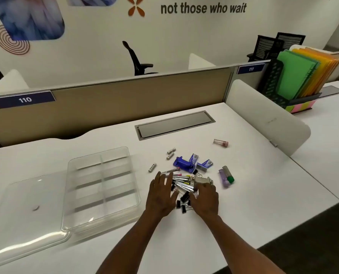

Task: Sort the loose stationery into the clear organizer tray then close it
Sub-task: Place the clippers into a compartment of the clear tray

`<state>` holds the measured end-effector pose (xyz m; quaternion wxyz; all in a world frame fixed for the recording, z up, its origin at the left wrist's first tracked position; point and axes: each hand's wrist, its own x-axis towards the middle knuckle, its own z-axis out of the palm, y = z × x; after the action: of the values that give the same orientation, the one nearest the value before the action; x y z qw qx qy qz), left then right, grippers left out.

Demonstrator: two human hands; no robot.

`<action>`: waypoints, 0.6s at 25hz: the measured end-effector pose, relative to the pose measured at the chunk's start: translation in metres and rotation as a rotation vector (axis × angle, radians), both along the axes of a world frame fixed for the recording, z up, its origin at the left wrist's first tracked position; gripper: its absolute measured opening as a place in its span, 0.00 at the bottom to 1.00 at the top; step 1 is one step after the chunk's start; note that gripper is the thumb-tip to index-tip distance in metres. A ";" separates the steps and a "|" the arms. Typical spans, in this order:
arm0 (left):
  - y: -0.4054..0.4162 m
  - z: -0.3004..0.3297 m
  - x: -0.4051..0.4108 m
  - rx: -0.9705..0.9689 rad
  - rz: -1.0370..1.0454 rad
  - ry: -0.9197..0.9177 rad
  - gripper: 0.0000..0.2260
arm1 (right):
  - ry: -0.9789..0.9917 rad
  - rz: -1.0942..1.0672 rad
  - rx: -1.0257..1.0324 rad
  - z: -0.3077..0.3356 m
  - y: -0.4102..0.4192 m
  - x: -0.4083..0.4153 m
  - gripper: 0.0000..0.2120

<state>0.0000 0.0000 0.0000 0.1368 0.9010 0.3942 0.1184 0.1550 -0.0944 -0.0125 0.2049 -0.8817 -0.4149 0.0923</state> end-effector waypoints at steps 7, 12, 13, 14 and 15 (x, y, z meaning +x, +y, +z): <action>-0.012 -0.008 -0.010 -0.037 0.016 0.004 0.30 | -0.023 0.085 -0.083 0.001 0.008 0.000 0.22; -0.014 -0.009 -0.016 -0.071 0.029 -0.022 0.28 | -0.013 0.103 -0.071 0.002 0.016 -0.001 0.18; -0.015 -0.010 -0.016 -0.073 0.033 -0.032 0.28 | -0.017 0.113 -0.067 0.002 0.016 0.000 0.18; -0.016 -0.011 -0.017 -0.074 0.036 -0.040 0.28 | -0.029 0.135 -0.057 0.001 0.016 0.000 0.18; -0.016 -0.012 -0.018 -0.074 0.040 -0.048 0.28 | -0.041 0.167 -0.037 0.000 0.015 0.000 0.17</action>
<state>-0.0182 -0.0161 -0.0117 0.1771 0.8842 0.4127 0.1281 0.1554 -0.0794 -0.0127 0.1715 -0.8493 -0.4894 0.0989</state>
